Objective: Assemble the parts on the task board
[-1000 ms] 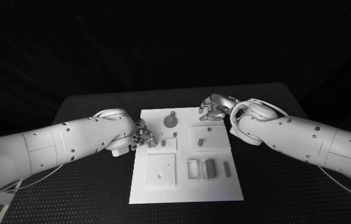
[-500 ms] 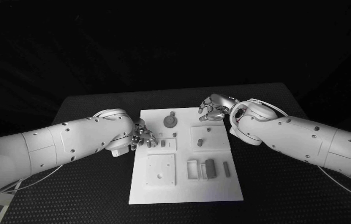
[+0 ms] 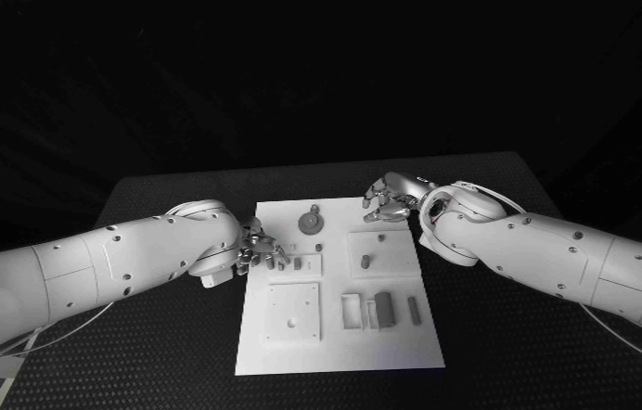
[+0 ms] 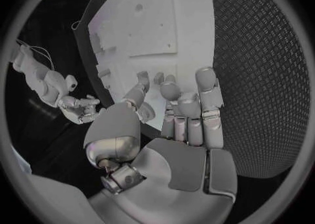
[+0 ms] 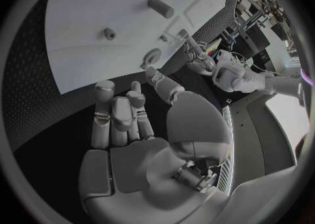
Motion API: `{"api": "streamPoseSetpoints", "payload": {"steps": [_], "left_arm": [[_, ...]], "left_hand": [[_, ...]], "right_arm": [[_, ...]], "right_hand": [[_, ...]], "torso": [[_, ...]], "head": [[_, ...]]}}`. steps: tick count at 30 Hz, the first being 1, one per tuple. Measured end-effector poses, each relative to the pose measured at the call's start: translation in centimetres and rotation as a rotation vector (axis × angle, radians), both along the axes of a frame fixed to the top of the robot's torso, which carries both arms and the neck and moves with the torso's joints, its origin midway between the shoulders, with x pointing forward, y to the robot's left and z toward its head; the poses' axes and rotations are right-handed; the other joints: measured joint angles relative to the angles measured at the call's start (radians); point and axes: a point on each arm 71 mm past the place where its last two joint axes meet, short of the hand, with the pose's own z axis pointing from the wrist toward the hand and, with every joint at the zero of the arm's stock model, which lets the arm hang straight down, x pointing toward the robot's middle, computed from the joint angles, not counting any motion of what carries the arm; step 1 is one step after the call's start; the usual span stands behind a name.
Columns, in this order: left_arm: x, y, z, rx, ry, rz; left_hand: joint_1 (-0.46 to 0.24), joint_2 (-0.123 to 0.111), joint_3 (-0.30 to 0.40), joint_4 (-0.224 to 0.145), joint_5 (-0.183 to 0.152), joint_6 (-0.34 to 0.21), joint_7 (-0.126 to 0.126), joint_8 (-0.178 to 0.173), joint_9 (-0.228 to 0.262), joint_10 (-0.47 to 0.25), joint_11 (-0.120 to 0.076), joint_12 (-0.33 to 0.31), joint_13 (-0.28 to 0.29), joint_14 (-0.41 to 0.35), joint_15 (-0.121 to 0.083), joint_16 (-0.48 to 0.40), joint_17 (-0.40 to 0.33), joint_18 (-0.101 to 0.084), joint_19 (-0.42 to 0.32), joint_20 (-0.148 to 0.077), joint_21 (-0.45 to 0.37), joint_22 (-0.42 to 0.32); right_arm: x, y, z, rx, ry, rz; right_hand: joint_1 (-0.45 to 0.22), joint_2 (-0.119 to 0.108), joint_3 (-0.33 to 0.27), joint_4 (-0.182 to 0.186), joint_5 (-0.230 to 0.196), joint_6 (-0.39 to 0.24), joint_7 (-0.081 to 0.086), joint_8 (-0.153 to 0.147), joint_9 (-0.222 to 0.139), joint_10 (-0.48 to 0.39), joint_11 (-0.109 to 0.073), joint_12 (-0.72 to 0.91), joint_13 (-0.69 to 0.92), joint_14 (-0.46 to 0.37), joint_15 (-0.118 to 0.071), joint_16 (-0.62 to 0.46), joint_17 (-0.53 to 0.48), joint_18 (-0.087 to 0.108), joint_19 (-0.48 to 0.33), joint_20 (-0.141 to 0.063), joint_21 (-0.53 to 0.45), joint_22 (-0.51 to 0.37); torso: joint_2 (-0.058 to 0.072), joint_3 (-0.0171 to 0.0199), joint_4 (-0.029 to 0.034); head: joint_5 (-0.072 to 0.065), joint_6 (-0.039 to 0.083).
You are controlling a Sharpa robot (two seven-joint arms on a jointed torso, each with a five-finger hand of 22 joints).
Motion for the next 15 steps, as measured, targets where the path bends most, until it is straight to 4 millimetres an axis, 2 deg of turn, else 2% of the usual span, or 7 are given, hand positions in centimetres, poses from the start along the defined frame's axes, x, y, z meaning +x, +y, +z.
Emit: {"api": "streamPoseSetpoints", "payload": {"steps": [8,12,15], "left_arm": [[0.4,0.4,1.4,-0.061,-0.037,0.032],[0.9,0.7,2.7,-0.109,-0.070,0.058],[1.2,1.4,3.3,-0.161,-0.084,0.094]], "left_hand": [[-0.005,0.003,-0.032,-0.026,0.000,-0.002,-0.002,0.000,-0.003,-0.003,-0.004,0.000,0.000,-0.004,-0.004,0.000,-0.001,0.000,-0.002,-0.002,0.000,0.000],[-0.005,0.003,-0.043,-0.040,0.000,-0.017,0.006,-0.012,-0.008,-0.019,0.004,0.000,0.002,-0.017,-0.001,0.001,-0.003,0.000,-0.010,-0.002,-0.009,0.000],[-0.003,0.005,-0.039,-0.049,0.000,-0.052,0.020,-0.025,-0.011,-0.086,0.017,-0.033,-0.010,-0.075,0.015,-0.040,-0.020,0.000,-0.075,0.000,-0.047,0.000]], "right_arm": [[0.0,0.0,0.0,0.004,0.000,0.001],[0.0,0.1,0.0,0.011,-0.002,0.007],[0.0,0.2,0.0,0.019,-0.005,0.016]], "right_hand": [[0.000,0.000,0.000,0.000,0.000,-0.007,0.007,-0.012,0.000,-0.001,0.001,0.000,-0.004,-0.002,0.002,0.000,0.000,0.000,0.002,-0.001,-0.003,0.000],[0.000,0.000,0.002,-0.002,0.000,-0.015,0.015,-0.019,-0.003,-0.008,0.008,0.000,-0.007,-0.006,0.006,0.000,-0.001,0.000,0.002,-0.001,-0.004,0.000],[0.000,0.000,0.003,-0.003,0.000,-0.027,0.027,-0.030,-0.006,-0.024,0.015,-0.012,-0.023,-0.014,0.014,-0.004,-0.001,-0.001,-0.006,-0.002,-0.010,0.000]], "torso": [[0.000,-0.0002,0.0002],[0.000,-0.0008,0.0003],[0.000,-0.0011,0.0008]], "head": [[-0.002,0.004],[-0.002,0.007],[-0.003,0.009]]}}
